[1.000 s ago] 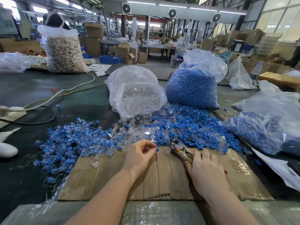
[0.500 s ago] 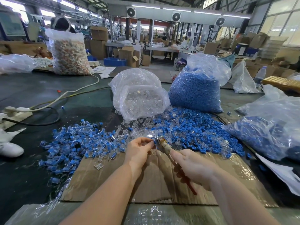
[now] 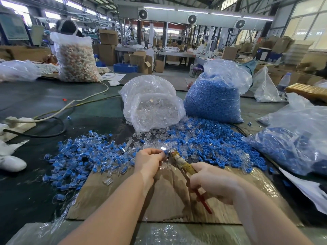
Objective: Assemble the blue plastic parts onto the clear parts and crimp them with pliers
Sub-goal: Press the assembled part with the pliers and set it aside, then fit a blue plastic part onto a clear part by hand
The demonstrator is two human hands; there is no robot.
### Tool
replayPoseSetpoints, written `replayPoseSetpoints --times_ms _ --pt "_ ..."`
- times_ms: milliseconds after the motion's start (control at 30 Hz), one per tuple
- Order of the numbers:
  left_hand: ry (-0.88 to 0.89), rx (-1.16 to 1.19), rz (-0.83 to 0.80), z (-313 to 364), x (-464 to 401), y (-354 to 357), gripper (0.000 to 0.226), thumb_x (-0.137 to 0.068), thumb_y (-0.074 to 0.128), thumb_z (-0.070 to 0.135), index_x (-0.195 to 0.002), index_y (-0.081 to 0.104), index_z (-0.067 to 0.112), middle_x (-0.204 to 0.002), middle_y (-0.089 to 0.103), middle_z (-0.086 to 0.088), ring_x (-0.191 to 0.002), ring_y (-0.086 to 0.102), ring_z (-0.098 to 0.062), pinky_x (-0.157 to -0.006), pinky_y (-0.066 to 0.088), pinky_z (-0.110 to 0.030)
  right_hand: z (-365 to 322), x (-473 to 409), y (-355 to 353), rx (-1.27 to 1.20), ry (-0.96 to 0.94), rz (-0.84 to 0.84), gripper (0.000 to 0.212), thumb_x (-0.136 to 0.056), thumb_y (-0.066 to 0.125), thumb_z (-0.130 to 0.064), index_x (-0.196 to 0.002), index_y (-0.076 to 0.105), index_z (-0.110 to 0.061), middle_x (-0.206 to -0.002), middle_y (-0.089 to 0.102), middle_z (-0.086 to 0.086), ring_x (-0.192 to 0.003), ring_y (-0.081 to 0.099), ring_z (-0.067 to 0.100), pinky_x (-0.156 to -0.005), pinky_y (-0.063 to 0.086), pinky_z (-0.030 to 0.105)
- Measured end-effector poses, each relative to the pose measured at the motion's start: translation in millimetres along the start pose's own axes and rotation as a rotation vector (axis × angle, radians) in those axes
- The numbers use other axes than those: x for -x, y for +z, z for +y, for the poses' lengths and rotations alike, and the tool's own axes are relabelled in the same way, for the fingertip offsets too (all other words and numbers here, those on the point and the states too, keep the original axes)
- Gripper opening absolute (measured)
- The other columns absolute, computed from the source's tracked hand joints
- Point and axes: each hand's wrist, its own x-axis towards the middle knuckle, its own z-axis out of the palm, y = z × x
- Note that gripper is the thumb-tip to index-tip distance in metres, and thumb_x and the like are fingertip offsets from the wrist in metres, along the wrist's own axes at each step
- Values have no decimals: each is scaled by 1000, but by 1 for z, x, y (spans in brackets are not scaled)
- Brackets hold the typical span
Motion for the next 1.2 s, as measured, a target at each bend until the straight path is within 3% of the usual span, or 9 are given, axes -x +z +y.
replayPoseSetpoints --times_ms 133,233,467,667,733,833,900,1033,1200 --pt "9 -51 -5 2 1 -1 6 -85 65 7 -82 67 11 -71 65 -5 -52 53 -8 -40 39 -16 0 1 -1 17 3 -15 30 -80 49 0 -109 51 -7 -94 56 13 -80 55 23 -84 52 46" --pt "3 -30 11 1 3 0 7 -85 65 7 -82 67 12 -74 66 -6 -54 55 -8 -38 39 -14 1 -1 2 50 -12 -12 27 -82 47 -3 -108 50 -12 -94 55 11 -80 51 21 -74 48 38" --pt "26 11 12 3 4 3 5 -85 64 4 -85 66 9 -78 66 -8 -60 55 -10 -49 44 -18 3 -2 9 154 -112 123 17 -88 37 -1 -80 44 -14 -75 46 6 -67 45 20 -61 45 30" --pt "70 -26 38 -2 3 -2 7 -87 61 6 -86 65 12 -82 67 -7 -69 60 -15 -61 50 -26 8 -2 14 53 -167 179 6 -83 59 -13 -87 57 -17 -73 56 -2 -62 48 11 -56 39 24" --pt "178 -164 103 -2 -1 -11 7 -88 60 9 -86 64 15 -83 66 -2 -72 61 -12 -63 48 -23 15 -5 15 39 -201 251 14 -80 63 -26 -92 59 -19 -80 60 0 -66 52 12 -58 42 25" --pt "371 -596 272 -2 -12 -36 9 -93 55 19 -94 64 20 -78 61 9 -62 54 -3 -53 39 -17 35 -16 11 426 -153 484 31 -80 60 -46 -100 55 -22 -99 58 1 -94 51 19 -84 46 37" --pt "428 -826 368 -2 -20 -55 16 -95 51 24 -104 64 23 -83 63 8 -65 55 -8 -63 42 -23 46 -19 9 604 -82 597 41 -83 59 -50 -116 50 -26 -114 54 1 -109 44 20 -95 40 37" --pt "435 -1157 486 -6 -32 -82 23 -96 46 28 -111 64 32 -104 63 2 -95 53 -20 -77 31 -34 61 -22 8 728 -26 635 66 -84 53 -58 -139 33 -28 -137 41 5 -129 33 26 -106 29 38" --pt "385 -1269 488 -11 -39 -94 26 -96 45 27 -112 64 37 -107 58 3 -101 45 -19 -87 32 -38 68 -23 7 818 -7 622 71 -86 38 -67 -145 22 -31 -141 35 5 -131 28 27 -107 28 39"
